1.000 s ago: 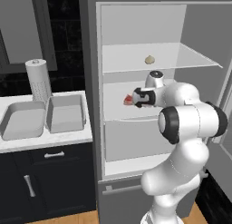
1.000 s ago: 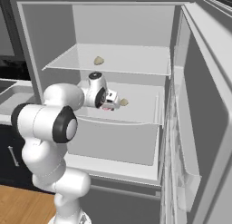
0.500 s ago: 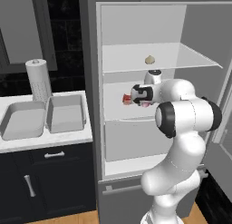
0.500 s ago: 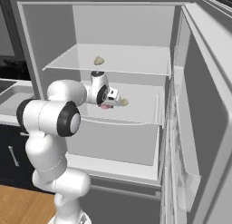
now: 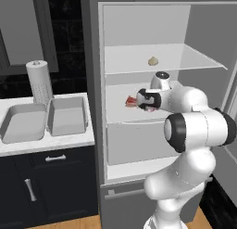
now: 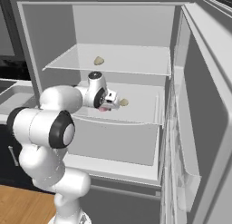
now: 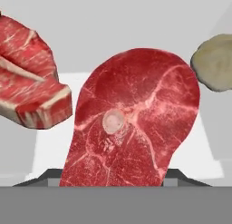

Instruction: Place one garlic and one steak in each tupperware on the nearby counter, to pack two identical lunches.

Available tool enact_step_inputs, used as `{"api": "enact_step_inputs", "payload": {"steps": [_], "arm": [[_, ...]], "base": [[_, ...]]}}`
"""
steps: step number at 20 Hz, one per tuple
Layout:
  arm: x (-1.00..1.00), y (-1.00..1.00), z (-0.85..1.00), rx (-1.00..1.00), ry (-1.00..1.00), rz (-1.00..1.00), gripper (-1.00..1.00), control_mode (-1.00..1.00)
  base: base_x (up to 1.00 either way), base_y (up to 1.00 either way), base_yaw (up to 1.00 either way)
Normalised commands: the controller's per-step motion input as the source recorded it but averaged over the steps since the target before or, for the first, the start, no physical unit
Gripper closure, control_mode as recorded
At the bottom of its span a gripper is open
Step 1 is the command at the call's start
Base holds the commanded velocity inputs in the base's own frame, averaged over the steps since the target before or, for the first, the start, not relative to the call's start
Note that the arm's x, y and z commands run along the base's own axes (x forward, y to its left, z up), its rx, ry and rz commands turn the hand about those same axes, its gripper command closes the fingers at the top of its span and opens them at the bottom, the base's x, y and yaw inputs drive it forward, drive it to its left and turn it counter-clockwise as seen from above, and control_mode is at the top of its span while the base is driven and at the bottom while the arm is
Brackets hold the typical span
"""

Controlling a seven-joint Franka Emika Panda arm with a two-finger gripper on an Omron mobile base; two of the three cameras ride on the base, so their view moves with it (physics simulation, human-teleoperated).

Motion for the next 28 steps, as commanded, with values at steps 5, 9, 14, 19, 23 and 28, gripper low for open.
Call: {"api": "enact_step_inputs", "payload": {"steps": [5, 9, 14, 19, 23, 28], "arm": [[-1.0, 0.0, 0.1, 0.0, -0.17, 0.0, 1.0, -1.0], [-1.0, 0.0, 0.94, 0.01, -0.14, -0.07, 1.0, -1.0], [-1.0, -0.15, 1.0, 0.08, 0.0, -0.03, 1.0, -1.0], [-1.0, -0.08, 0.44, 0.04, 0.08, 0.01, 1.0, -1.0], [-0.5, 0.06, -0.06, -0.01, 0.03, 0.07, 1.0, 1.0], [0.0, 0.0, 0.0, 0.0, 0.0, 0.0, 1.0, 1.0]], "base": [[0.0, 0.0, 0.0], [0.0, 0.0, 0.0], [0.0, 0.0, 0.0], [0.0, 0.0, 0.0], [-0.5, 0.37, 0.16], [-0.9, 1.0, 0.31]]}}
